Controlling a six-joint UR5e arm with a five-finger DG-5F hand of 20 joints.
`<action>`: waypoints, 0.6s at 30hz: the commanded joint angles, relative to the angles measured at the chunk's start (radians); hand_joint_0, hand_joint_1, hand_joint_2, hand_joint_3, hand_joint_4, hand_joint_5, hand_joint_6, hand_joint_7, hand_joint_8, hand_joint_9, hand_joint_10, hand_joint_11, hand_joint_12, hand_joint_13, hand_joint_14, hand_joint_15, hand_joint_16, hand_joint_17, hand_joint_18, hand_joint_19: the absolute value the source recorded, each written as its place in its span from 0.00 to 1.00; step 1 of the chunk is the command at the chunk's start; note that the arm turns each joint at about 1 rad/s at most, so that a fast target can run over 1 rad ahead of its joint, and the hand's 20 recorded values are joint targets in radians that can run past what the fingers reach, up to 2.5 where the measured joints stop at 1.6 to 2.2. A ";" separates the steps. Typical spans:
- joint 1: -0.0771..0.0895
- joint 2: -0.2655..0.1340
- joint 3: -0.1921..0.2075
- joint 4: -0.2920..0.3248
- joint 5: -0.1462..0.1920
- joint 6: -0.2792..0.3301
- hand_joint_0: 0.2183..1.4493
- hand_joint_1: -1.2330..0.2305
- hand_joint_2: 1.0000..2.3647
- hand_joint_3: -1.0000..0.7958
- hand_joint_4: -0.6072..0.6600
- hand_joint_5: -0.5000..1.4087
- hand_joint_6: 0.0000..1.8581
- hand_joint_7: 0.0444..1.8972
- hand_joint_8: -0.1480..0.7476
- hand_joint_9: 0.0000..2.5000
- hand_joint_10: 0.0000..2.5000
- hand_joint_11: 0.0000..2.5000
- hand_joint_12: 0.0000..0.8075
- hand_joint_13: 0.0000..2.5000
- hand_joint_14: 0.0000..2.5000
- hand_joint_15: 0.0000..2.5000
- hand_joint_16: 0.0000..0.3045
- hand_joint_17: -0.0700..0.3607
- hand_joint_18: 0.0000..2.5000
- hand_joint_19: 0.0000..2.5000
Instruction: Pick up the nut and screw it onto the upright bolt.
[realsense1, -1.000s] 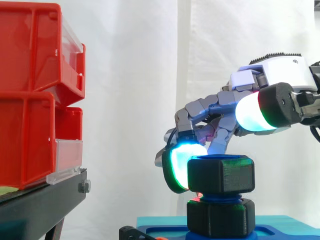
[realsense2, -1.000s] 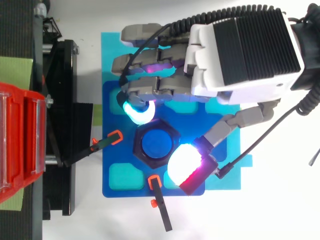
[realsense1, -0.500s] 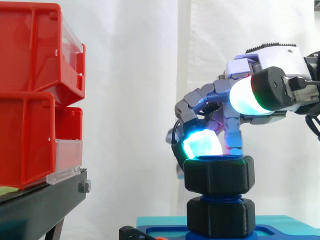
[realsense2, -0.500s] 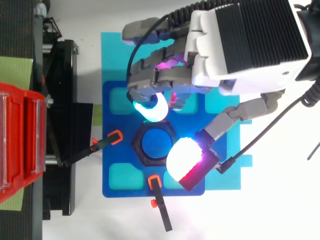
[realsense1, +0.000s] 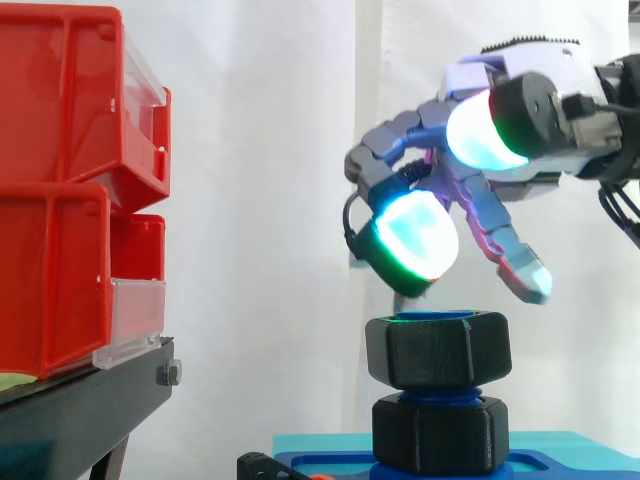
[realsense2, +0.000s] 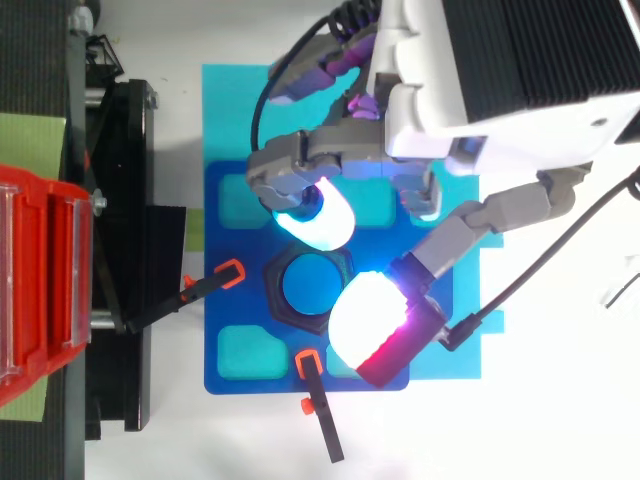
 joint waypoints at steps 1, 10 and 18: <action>0.000 0.000 0.023 -0.008 -0.006 0.000 0.21 0.62 0.00 0.28 0.59 0.28 0.27 0.73 0.51 0.66 0.00 0.10 0.28 0.40 0.00 0.00 0.06 0.26 0.23 0.00; 0.006 0.000 0.030 0.001 -0.015 -0.004 0.19 0.62 0.00 0.28 0.61 0.19 0.27 0.40 0.45 0.39 0.00 0.00 0.37 0.23 0.00 0.00 0.10 0.32 0.07 0.00; 0.026 0.000 -0.017 0.052 -0.009 -0.017 0.18 0.67 0.00 0.28 0.56 0.16 0.27 0.25 0.35 0.13 0.00 0.00 0.35 0.00 0.00 0.00 0.13 0.37 0.00 0.00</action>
